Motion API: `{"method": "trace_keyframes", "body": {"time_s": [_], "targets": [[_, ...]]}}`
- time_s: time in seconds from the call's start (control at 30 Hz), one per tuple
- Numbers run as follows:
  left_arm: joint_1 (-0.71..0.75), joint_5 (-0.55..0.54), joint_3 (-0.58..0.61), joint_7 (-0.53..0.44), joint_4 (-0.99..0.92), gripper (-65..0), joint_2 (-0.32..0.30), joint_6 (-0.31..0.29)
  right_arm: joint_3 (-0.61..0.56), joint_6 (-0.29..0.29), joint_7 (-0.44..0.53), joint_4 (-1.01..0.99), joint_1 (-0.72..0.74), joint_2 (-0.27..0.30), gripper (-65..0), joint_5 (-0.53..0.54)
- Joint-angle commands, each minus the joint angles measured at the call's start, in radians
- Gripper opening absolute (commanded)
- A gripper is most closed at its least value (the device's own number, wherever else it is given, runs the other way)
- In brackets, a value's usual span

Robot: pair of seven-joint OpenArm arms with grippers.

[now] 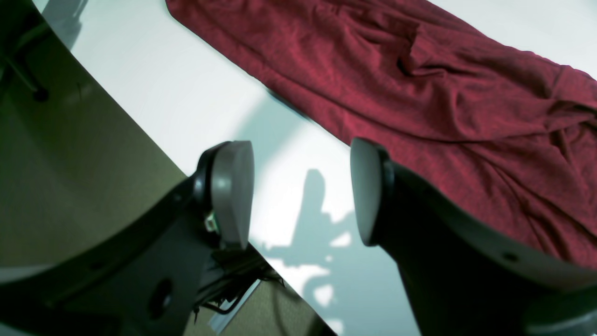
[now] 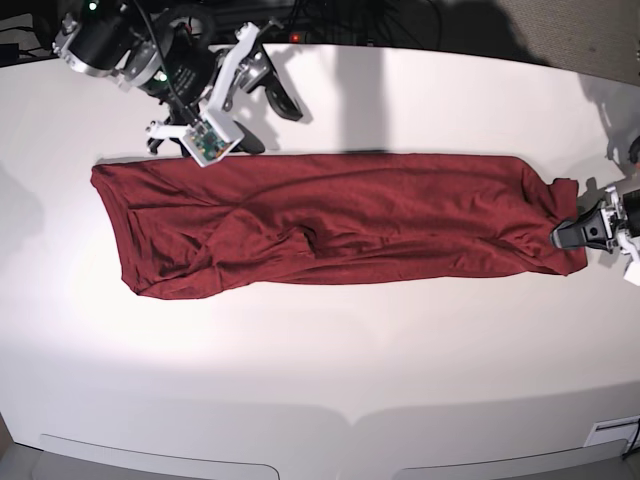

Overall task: Fold the T-shirt properly
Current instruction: 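Move the left gripper to the shirt strip's end and grasp it, then drag the held strip end with the left gripper toward the other end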

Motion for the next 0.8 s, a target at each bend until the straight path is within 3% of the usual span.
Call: {"method": "trace_keyframes", "body": {"time_s": [0.0, 0.27, 0.37, 0.77], "targets": [[-0.019, -0.026, -0.007, 0.004, 0.014, -65.0, -0.002, -0.007, 0.002, 0.001, 0.029, 0.019, 0.003, -0.005, -31.9, 0.011], [-0.014, -0.026, -0.007, -0.044, 0.114, -65.0, 0.151, -0.007, 0.002, 0.001, 0.089, 0.019, 0.046, -0.101, -31.9, -0.116], [-0.011, 0.048, -0.007, -0.084, 0.208, -65.0, 0.201, -0.007, 0.002, 0.001, 0.089, 0.019, 0.063, -0.129, -31.9, -0.116], [0.01, 0.167, -0.007, -0.076, 0.31, -65.0, 0.402, -0.007, 0.002, 0.001, 0.085, 0.019, 0.066, -0.13, -31.9, -0.124]]}}
